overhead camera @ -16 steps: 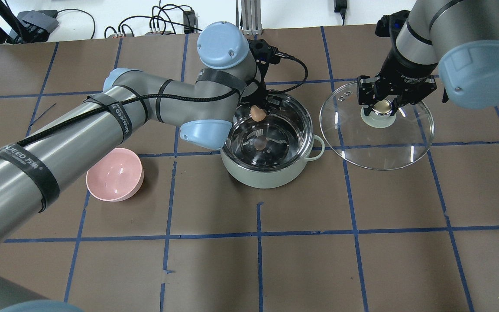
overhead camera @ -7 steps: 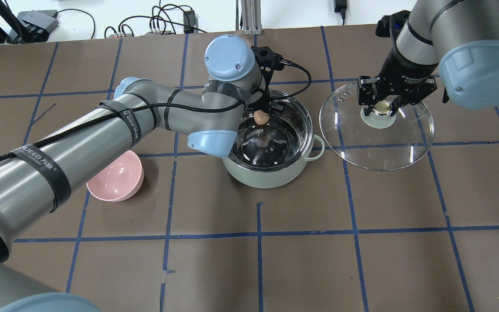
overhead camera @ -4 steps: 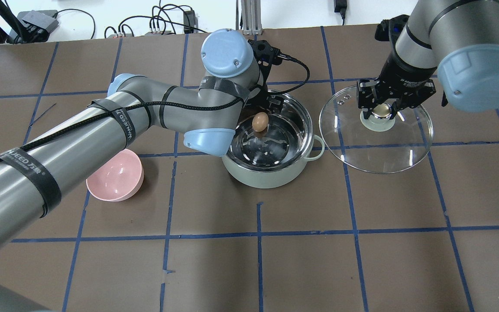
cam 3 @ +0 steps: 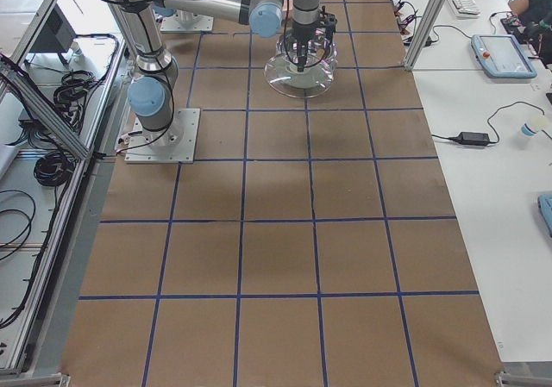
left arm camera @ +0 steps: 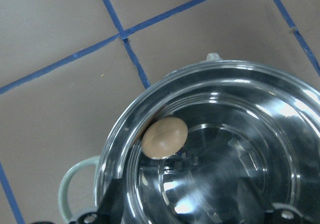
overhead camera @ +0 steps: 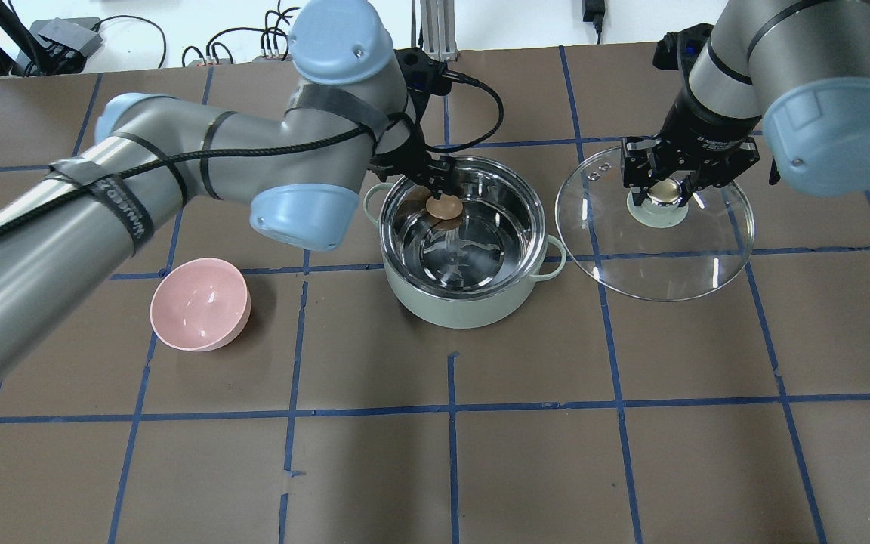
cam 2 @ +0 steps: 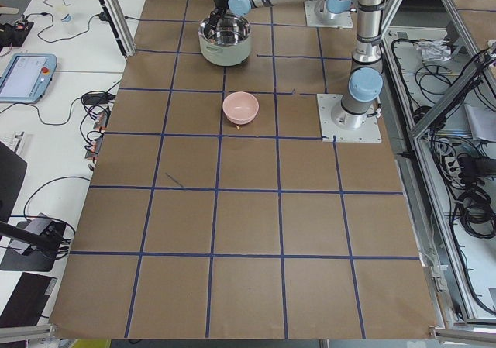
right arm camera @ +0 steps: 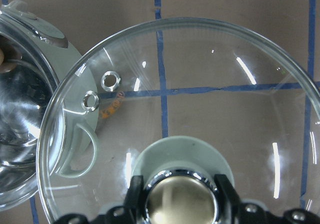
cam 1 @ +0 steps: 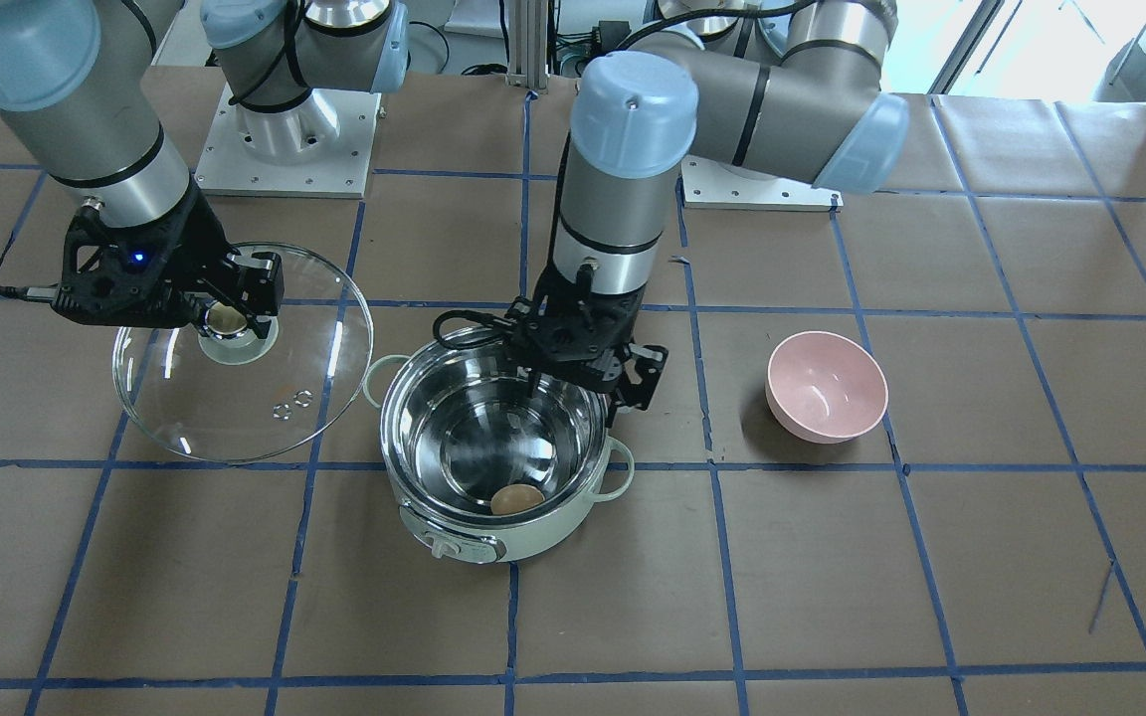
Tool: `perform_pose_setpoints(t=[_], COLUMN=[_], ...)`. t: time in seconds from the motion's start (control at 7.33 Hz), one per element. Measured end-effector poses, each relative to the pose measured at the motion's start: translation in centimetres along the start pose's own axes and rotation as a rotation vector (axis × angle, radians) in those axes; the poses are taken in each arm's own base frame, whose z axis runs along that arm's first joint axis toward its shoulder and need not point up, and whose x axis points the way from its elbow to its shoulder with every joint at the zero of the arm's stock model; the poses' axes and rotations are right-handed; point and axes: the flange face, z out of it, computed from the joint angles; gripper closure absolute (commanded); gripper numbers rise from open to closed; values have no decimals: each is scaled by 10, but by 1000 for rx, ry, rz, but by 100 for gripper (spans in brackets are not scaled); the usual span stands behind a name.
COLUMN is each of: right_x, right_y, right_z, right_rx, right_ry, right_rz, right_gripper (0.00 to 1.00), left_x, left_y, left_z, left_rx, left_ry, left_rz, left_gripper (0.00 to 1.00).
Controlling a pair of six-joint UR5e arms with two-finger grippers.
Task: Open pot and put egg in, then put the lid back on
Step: 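Withdraw the left gripper while the right carries the lid over the pot, then lower the glass lid onto the pot with the right gripper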
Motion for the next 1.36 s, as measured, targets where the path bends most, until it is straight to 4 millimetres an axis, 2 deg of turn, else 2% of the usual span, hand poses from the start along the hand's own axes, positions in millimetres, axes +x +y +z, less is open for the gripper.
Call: perform_pose_setpoints(t=[0.14,0.27,0.41,0.55,0.68,0.95,1.09,1.23,1.36], right_x=[-4,-12,-27,-51,-86,-168,-201,-218,-225], right_y=[0,1,2,1,-3,-6,-3,-3,-5], right_z=[0,0,0,1,1,14,25,34,41], right_rx=[1,2,4,8,18,49,67,80,87], right_ry=[-6,-20,-32,-39,-46,-60,-70,-80,-87], right_rz=[17,43,66,87,110,155,172,182,183], right_gripper=[60,60,60,60,60,60,60,60,60], left_x=[-36,-71,-96,-111,-119,-126,-125,-121,-116], left_y=[13,30,48,65,76,74,75,79,84], left_z=[-24,-50,-76,-101,-122,-155,-168,-173,-174], left_rx=[-58,-109,-140,-157,-174,-195,-209,-225,-231], left_ry=[-5,-6,-8,-22,-53,-80,-84,-83,-78], left_rz=[-54,-112,-160,-193,-213,-268,-303,-317,-320], left_gripper=[11,3,0,0,0,0,0,0,0])
